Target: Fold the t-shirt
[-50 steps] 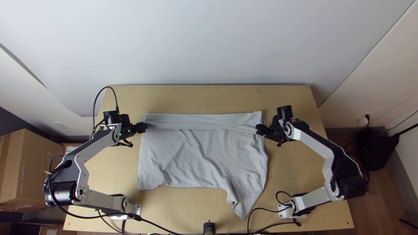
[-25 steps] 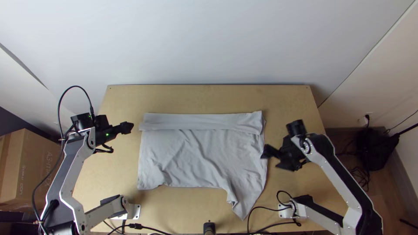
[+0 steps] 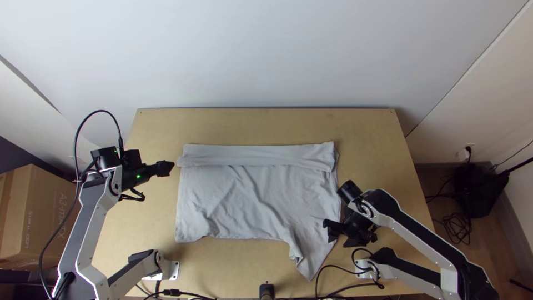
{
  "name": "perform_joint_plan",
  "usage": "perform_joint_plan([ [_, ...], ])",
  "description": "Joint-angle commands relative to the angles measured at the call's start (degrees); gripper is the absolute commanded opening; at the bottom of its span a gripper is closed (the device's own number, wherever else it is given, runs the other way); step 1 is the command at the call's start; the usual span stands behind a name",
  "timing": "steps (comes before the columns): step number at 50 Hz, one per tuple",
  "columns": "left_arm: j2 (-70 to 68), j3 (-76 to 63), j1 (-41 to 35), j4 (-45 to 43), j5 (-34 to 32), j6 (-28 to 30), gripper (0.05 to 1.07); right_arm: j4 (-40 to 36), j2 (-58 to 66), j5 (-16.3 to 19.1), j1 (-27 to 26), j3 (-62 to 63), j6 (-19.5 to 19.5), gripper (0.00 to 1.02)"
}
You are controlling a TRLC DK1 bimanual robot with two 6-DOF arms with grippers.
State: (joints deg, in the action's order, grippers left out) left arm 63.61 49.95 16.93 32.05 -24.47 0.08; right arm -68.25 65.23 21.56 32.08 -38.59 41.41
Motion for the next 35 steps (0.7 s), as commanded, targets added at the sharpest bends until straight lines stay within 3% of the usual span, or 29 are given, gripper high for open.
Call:
perform_joint_plan([
  [1, -1.2, 2.4, -0.2, 1.4, -0.6, 1.2, 1.02, 0.1, 1.6, 1.4, 2.1, 1.6, 0.3, 0.63],
  [10, -1.3, 2.9, -1.5, 2.8, -0.7, 1.0, 1.02, 1.1, 4.4, 2.0, 3.1, 2.5, -1.9, 0.63],
  [16, -1.7, 2.5, -3.7, 3.0, -0.2, 0.6, 1.02, 3.6, 6.3, 2.2, 3.3, 3.1, -4.1, 0.45],
  [31, -0.9, 4.1, -4.8, 3.5, 0.2, 1.9, 1.02, 8.5, 14.7, 2.9, 4.5, 4.8, -7.1, 0.45],
  [35, -0.9, 4.5, -4.6, 6.0, 0.2, 5.2, 1.02, 10.1, 15.5, 2.9, 6.0, 4.7, -7.1, 0.44],
])
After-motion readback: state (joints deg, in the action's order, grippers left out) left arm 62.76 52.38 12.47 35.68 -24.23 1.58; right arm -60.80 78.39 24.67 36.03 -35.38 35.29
